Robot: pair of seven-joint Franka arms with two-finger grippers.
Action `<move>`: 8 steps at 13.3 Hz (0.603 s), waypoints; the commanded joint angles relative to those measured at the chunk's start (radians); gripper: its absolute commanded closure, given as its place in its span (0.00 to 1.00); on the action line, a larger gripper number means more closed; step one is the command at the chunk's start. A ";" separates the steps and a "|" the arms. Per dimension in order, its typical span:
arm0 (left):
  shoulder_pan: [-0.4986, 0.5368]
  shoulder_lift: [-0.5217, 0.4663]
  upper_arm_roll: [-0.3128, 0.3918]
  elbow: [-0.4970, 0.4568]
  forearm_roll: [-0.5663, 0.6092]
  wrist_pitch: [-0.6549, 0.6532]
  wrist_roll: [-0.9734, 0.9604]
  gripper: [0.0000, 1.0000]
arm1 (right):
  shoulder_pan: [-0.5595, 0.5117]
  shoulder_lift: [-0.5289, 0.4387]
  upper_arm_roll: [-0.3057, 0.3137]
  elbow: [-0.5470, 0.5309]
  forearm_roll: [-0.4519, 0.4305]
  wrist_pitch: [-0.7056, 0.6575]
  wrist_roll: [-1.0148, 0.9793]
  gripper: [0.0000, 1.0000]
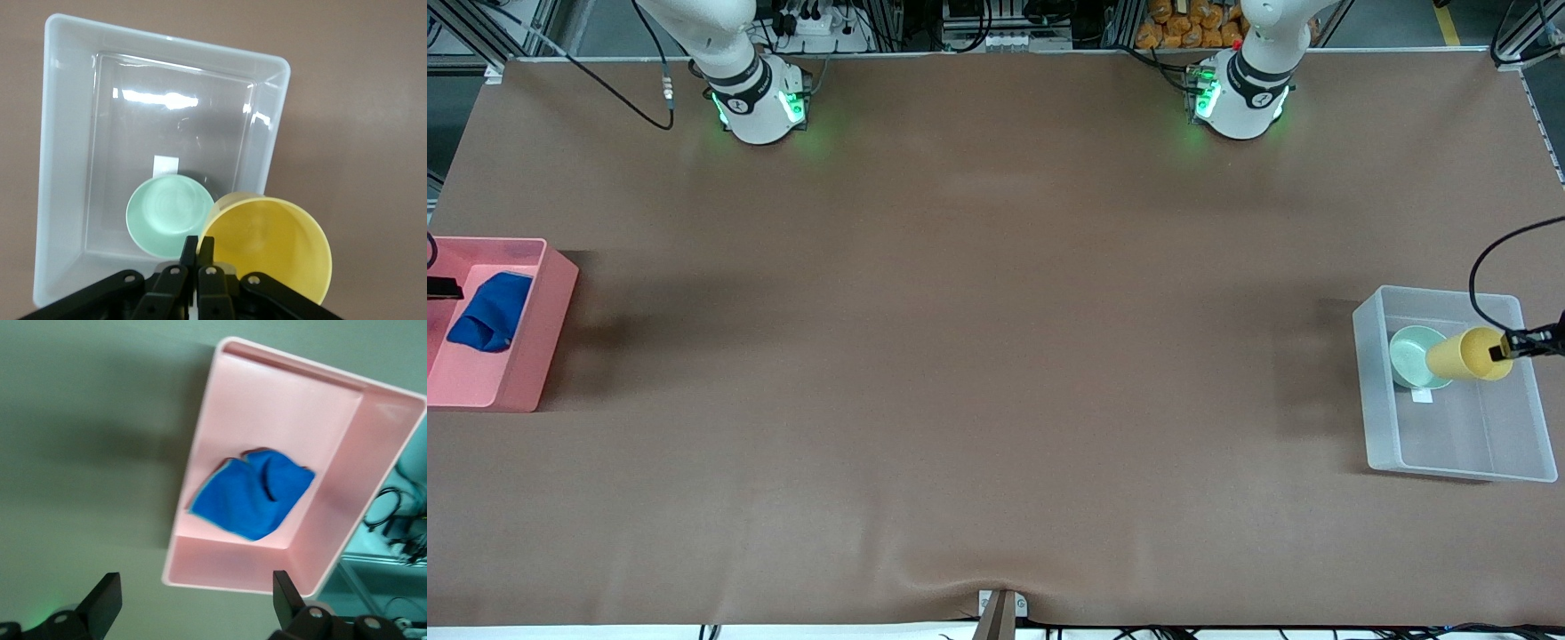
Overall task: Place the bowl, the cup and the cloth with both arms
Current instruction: 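Lower the cup into the clear bin while the right gripper releases the cloth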
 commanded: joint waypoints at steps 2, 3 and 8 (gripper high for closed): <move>-0.010 0.084 0.036 0.068 0.021 0.067 0.039 1.00 | 0.008 -0.039 -0.008 -0.037 0.177 -0.093 0.078 0.00; -0.009 0.100 0.036 0.068 0.021 0.105 0.042 1.00 | 0.009 -0.038 -0.010 -0.043 0.220 -0.104 0.081 0.00; -0.012 0.189 0.037 0.068 0.021 0.283 0.041 1.00 | 0.089 -0.036 -0.006 -0.072 0.337 -0.111 0.258 0.00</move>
